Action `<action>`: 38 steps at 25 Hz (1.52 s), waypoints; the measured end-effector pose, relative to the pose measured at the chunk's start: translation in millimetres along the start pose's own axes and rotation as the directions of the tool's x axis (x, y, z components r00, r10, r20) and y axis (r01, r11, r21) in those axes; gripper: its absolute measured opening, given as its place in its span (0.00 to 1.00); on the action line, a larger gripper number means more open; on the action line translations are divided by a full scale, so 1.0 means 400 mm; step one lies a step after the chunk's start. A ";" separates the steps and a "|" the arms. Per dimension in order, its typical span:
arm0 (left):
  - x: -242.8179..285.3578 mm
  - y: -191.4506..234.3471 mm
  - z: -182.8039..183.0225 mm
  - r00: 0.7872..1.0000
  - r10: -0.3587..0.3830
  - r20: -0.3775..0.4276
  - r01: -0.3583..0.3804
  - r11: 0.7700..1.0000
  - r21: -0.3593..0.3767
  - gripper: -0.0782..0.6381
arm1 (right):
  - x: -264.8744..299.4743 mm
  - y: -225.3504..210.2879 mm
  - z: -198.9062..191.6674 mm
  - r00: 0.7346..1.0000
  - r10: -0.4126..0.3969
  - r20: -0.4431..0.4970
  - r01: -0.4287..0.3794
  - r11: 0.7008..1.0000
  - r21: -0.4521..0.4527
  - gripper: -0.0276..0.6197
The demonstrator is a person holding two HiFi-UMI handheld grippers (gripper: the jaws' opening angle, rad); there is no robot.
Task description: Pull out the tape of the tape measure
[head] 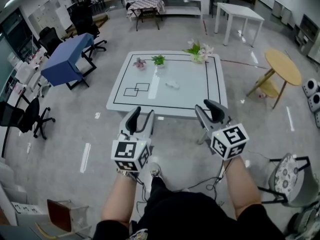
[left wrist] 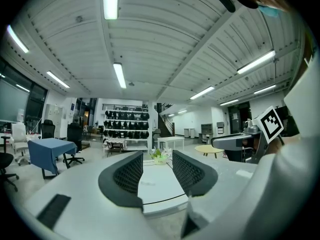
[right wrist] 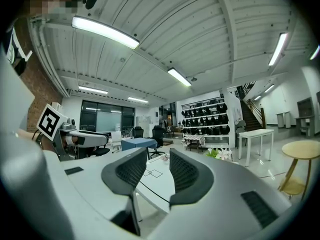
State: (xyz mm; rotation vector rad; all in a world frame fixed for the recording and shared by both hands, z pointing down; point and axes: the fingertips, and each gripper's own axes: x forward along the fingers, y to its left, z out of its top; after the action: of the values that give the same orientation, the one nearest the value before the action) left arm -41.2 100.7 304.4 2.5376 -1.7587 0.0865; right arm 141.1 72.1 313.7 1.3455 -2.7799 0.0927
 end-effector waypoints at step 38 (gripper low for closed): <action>0.497 0.538 -0.072 0.959 -0.281 -0.036 0.276 0.956 -0.099 0.44 | 0.633 -0.104 -0.011 0.961 -0.259 -0.100 0.261 0.965 0.006 0.40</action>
State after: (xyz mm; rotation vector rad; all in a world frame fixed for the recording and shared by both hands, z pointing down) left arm -173.4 -158.2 350.9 2.6591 -1.3370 0.0540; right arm 17.1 -151.2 337.7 1.6483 -2.5035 0.1694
